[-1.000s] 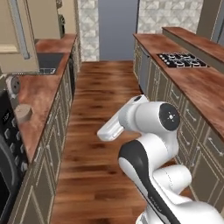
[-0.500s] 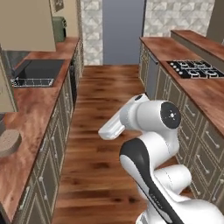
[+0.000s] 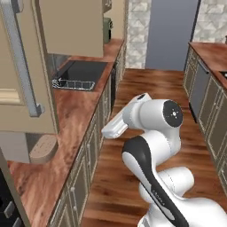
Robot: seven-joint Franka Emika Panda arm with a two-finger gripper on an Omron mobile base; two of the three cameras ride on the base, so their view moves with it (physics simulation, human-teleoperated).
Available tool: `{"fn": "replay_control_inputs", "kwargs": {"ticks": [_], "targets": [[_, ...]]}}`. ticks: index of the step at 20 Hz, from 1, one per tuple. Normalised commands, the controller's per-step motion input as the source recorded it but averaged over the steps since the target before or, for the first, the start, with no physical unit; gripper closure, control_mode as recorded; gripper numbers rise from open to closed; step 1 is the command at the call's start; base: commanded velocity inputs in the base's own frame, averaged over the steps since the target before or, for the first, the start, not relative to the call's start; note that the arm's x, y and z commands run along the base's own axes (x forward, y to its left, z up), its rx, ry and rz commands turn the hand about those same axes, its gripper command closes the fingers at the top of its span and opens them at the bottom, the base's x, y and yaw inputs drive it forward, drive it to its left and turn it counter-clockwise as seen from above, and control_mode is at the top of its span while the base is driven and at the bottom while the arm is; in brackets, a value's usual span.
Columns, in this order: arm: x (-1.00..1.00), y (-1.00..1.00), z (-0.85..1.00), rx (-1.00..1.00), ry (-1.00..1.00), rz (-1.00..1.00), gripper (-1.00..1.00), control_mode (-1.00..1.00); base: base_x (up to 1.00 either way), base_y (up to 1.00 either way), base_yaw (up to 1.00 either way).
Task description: Get the candle and the liquor from the cabinet and move them to the dining counter.
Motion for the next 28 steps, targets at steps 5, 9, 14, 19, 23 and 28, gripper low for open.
{"fn": "replay_control_inputs", "kwargs": {"ticks": [5,9,14,19,23,28], "targets": [[0.00,0.00,0.00,0.00,0.00,0.00,-1.00,1.00,0.58,0.28,0.44],[0.00,0.00,0.00,0.00,0.00,0.00,-1.00,1.00,0.56,0.01,0.43],[0.00,0.00,0.00,0.00,0.00,0.00,-1.00,1.00,0.47,0.00,0.44],[0.00,0.00,0.00,0.00,0.00,0.00,-1.00,1.00,0.40,0.00,0.44],[0.00,0.00,0.00,0.00,0.00,0.00,-1.00,1.00,0.52,-0.09,0.43],[0.00,0.00,0.00,0.00,0.00,0.00,-1.00,1.00,0.60,-0.29,0.36]]}}
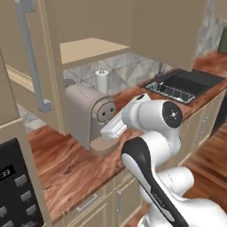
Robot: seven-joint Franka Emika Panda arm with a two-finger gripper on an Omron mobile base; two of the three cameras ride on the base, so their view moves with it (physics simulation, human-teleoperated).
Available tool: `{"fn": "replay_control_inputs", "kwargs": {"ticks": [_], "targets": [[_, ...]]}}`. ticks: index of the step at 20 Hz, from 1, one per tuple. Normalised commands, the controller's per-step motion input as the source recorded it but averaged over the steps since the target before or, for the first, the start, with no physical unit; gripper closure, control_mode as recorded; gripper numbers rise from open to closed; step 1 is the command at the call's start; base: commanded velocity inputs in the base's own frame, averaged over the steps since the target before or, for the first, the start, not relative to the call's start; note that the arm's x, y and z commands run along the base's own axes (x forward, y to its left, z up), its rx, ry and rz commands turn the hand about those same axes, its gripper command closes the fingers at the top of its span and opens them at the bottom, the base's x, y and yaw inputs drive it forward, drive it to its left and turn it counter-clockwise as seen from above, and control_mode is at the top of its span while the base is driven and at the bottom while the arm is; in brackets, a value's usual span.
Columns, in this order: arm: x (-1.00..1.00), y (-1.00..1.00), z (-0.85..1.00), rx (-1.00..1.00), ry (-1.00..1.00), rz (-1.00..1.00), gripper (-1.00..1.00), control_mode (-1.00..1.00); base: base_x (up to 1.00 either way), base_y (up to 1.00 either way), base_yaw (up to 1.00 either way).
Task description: Get the candle and the liquor from the cabinet and move them to the dining counter.
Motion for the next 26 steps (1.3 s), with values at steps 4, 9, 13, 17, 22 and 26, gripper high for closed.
{"fn": "replay_control_inputs", "kwargs": {"ticks": [4,9,13,17,22,26], "targets": [[0.00,0.00,0.00,0.00,0.00,0.00,-1.00,1.00,0.50,-0.41,0.33],[0.00,0.00,0.00,0.00,0.00,0.00,-1.00,1.00,0.70,-0.12,0.29],[0.00,0.00,0.00,0.00,0.00,0.00,-1.00,1.00,0.87,0.07,0.28],[0.00,0.00,0.00,0.00,0.00,0.00,-1.00,1.00,0.80,0.02,0.32],[0.00,0.00,0.00,0.00,0.00,0.00,-1.00,1.00,0.70,0.06,0.41],[0.00,0.00,0.00,0.00,0.00,0.00,-1.00,1.00,0.64,0.10,0.43]]}}
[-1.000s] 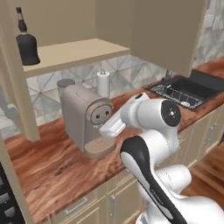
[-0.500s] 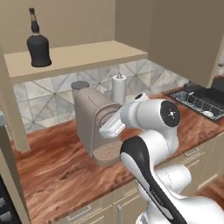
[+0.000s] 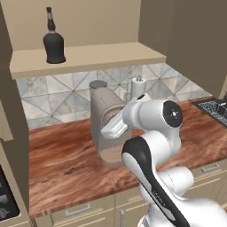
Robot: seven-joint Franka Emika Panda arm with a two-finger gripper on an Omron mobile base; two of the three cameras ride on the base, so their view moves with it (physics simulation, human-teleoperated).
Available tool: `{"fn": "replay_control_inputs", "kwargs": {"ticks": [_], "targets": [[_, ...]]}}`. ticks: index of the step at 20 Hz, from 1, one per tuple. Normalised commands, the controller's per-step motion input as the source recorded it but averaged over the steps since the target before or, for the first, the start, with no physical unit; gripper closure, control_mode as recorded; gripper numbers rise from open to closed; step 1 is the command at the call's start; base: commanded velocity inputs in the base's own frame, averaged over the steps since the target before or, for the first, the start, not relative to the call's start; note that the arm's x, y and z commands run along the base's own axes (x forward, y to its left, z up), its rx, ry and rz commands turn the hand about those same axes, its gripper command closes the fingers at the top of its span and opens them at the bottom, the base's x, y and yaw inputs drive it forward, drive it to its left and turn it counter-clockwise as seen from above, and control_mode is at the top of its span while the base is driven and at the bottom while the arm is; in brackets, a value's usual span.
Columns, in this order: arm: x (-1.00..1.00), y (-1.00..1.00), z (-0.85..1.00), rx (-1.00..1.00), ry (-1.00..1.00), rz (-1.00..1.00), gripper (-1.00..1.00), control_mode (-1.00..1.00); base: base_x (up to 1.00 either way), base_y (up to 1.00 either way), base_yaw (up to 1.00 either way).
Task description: Get the candle and the liquor from the cabinet and move them to the dining counter.
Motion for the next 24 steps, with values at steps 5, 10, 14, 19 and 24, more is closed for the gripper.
{"fn": "replay_control_inputs", "kwargs": {"ticks": [5,10,14,19,24], "targets": [[0.00,0.00,0.00,0.00,0.00,0.00,-1.00,1.00,0.29,0.50,0.26],[0.00,0.00,0.00,0.00,0.00,0.00,-1.00,1.00,0.56,0.54,0.14],[0.00,0.00,0.00,0.00,0.00,0.00,-1.00,1.00,0.93,0.42,0.06],[0.00,0.00,0.00,0.00,0.00,0.00,-1.00,1.00,1.00,0.61,0.05],[0.07,0.03,0.00,0.00,0.01,0.00,-1.00,-1.00,0.30,0.17,0.00]]}}
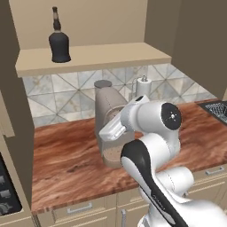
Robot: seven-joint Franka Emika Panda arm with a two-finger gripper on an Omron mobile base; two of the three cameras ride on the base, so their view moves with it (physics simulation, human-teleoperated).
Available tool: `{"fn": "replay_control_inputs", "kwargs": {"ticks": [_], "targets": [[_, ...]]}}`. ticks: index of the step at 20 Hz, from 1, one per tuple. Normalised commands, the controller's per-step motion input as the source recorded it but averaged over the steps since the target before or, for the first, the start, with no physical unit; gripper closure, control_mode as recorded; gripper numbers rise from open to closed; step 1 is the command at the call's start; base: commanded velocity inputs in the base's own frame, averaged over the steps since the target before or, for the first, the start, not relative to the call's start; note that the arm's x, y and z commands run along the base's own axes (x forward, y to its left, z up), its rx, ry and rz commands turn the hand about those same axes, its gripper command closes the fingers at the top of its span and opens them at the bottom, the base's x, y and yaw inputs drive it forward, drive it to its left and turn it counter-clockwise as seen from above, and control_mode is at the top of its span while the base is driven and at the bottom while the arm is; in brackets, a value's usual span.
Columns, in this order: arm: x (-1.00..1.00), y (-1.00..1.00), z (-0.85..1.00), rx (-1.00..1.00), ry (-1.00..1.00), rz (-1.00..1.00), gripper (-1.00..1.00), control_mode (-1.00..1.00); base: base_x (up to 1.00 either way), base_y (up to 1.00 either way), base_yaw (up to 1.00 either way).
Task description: Get the candle and the liquor from the cabinet and move them to the dining counter.
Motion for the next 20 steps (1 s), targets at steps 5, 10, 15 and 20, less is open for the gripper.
{"fn": "replay_control_inputs", "kwargs": {"ticks": [5,10,15,20], "targets": [[-0.12,0.17,0.46,-0.03,-0.22,0.00,-1.00,-1.00,0.00,0.00,0.00],[-0.03,0.20,0.85,-0.04,-0.15,0.00,-1.00,-1.00,0.00,0.00,0.00],[0.08,0.16,0.82,-0.04,-0.04,-0.04,-1.00,-1.00,0.00,0.00,0.00],[0.12,0.08,0.73,0.00,0.00,-0.06,-1.00,-1.00,0.00,0.00,0.00]]}}
